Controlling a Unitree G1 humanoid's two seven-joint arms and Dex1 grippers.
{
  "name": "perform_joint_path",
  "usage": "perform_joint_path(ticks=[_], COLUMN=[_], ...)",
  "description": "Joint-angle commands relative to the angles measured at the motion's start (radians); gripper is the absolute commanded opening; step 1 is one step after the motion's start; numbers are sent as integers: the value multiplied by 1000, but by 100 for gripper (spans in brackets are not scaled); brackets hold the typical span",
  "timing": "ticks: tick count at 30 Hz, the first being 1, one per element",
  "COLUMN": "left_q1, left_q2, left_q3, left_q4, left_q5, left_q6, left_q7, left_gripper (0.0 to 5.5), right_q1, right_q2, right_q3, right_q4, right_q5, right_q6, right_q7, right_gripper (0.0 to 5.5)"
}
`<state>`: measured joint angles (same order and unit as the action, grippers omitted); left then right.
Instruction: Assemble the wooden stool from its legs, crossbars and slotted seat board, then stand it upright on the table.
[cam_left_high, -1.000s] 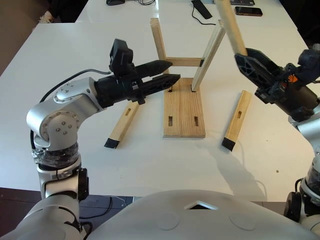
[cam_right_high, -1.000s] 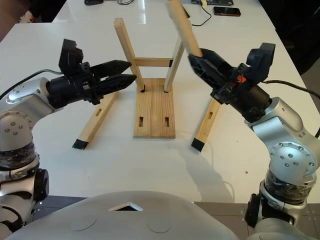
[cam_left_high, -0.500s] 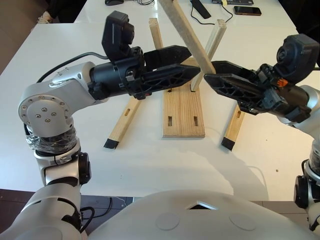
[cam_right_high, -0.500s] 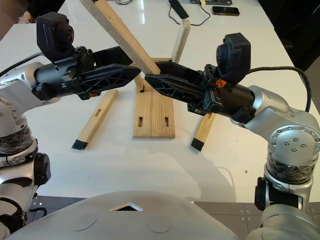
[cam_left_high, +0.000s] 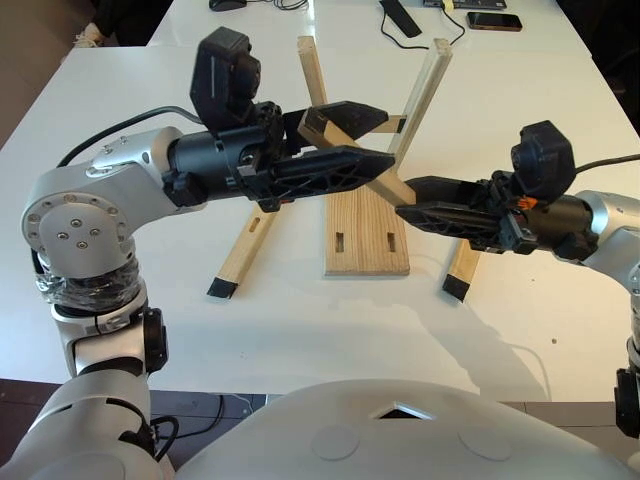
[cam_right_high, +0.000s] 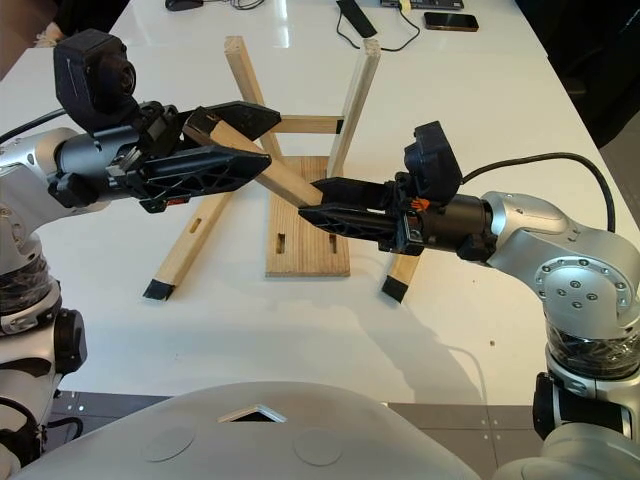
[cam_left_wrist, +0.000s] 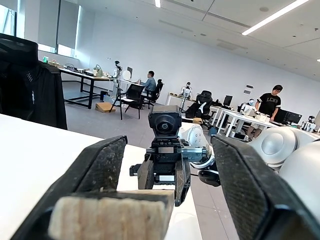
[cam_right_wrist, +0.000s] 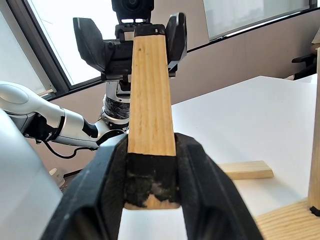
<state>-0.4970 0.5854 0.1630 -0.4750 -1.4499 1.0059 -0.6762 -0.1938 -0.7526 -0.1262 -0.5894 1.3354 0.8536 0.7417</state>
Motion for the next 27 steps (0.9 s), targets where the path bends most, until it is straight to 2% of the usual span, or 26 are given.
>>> perform_joint_path(ticks=[1, 2, 5, 12, 20, 21, 27], left_q1=[23, 27, 38, 58, 76, 82, 107], left_q2=[28, 31, 37, 47, 66, 73, 119], left_q3=[-29, -34, -47, -58, -66, -69, -99], left_q4=[-31, -31, -32, -43, -46, -47, -3], left_q5=[42, 54, 86, 114, 162, 180, 349], left_q6=[-12, -17, -30, -50, -61, -64, -135], left_q7=[-51, -58, -79, -116, -154, -163, -236], left_gripper=[274, 256, 253, 144, 131, 131, 130], right_q1=[-29, -31, -32, -18, 20, 23, 64], right_q2=[8, 8, 9, 3, -22, -32, -54], right_q3=[-21, -24, -26, -20, -3, 10, 85], right_q4=[5, 3, 0, -6, -16, -20, -36], right_q5=[29, 37, 51, 33, -77, -113, -336], right_q6=[-1, -1, -4, -9, -26, -29, -84], right_q7=[-40, -43, -52, -59, -24, -20, 6], right_gripper=[132, 132, 132, 132, 132, 169, 253])
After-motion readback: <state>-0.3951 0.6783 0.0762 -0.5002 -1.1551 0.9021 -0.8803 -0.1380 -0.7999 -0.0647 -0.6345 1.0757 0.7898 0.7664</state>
